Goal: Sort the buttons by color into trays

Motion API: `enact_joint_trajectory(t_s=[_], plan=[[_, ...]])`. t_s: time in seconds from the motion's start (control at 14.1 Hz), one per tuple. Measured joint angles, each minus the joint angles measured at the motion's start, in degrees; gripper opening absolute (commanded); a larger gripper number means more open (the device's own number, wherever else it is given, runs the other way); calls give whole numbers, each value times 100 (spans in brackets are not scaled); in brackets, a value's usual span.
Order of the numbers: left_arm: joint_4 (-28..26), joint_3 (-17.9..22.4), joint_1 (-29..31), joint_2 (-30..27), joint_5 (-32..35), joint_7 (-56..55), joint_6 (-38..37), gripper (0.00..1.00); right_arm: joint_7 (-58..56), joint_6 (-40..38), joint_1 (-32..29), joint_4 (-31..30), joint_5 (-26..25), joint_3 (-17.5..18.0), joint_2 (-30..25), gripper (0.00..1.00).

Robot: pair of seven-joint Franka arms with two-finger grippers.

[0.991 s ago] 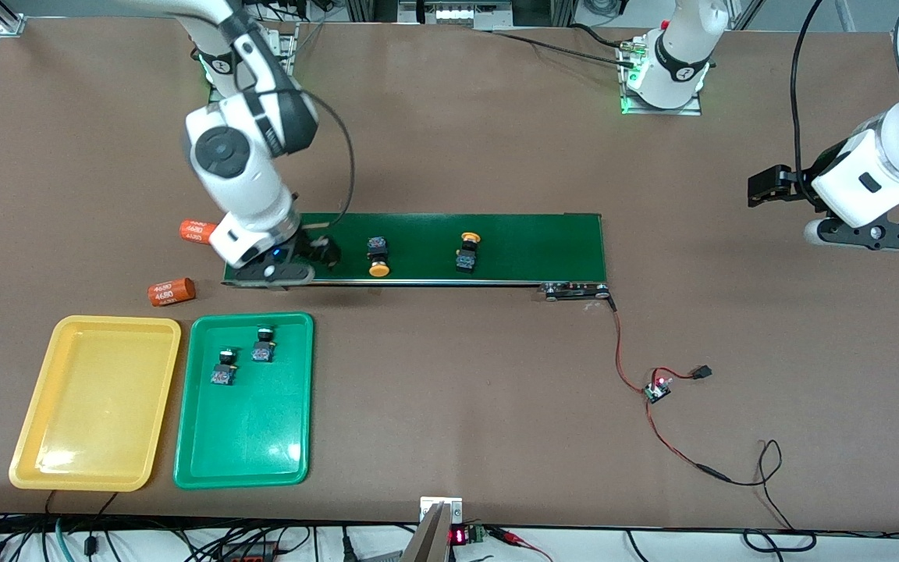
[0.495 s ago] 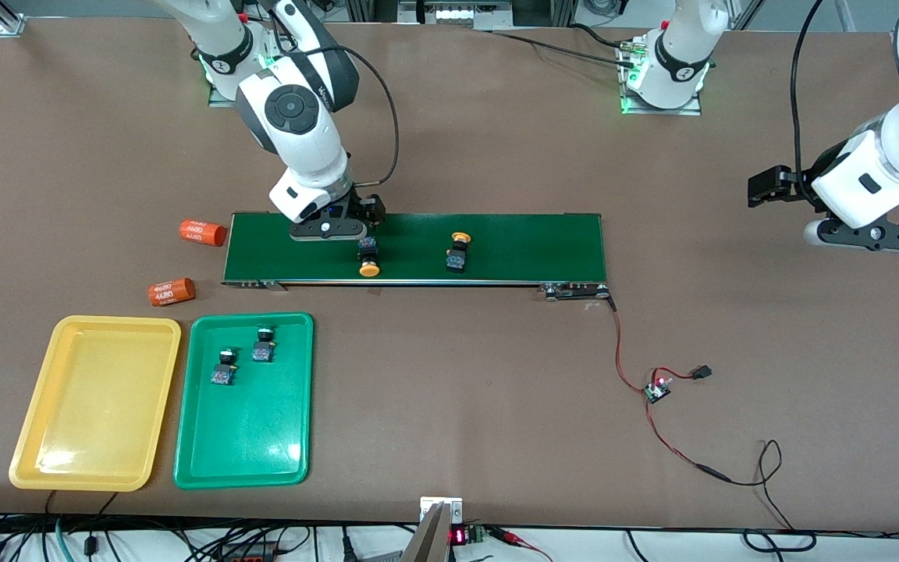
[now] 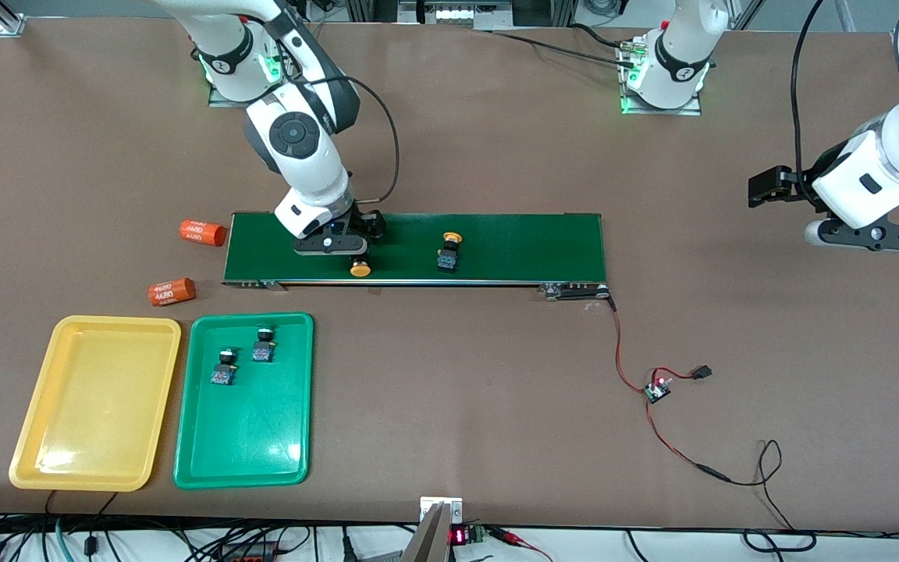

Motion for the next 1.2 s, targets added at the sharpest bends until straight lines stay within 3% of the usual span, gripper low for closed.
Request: enact_joint_trajectory(t_s=[0.28,0.42,0.71,0.85,1.06,1.2], plan=[[0,0,2,1,0,0,0,100,-4,109,-7,1,-4,-57,139,20],[0,0,4,2,0,0,-2,100,-5,109,-15,6,-5,-85,137,10],[0,0,5,10,0,0,-3,100,-152,78,-27,151,-14,-280,85,8],[0,0,6,13,0,0,-3,100,-598,-419,-156,497,-15,-494,-34,8],[0,0,8,14,0,0,-3,100,-1626,-1411,-867,1222,-13,-645,-137,8],[0,0,8,15,0,0,-3,100,-2544,-1540,-1565,1402,-5,-661,-113,8]])
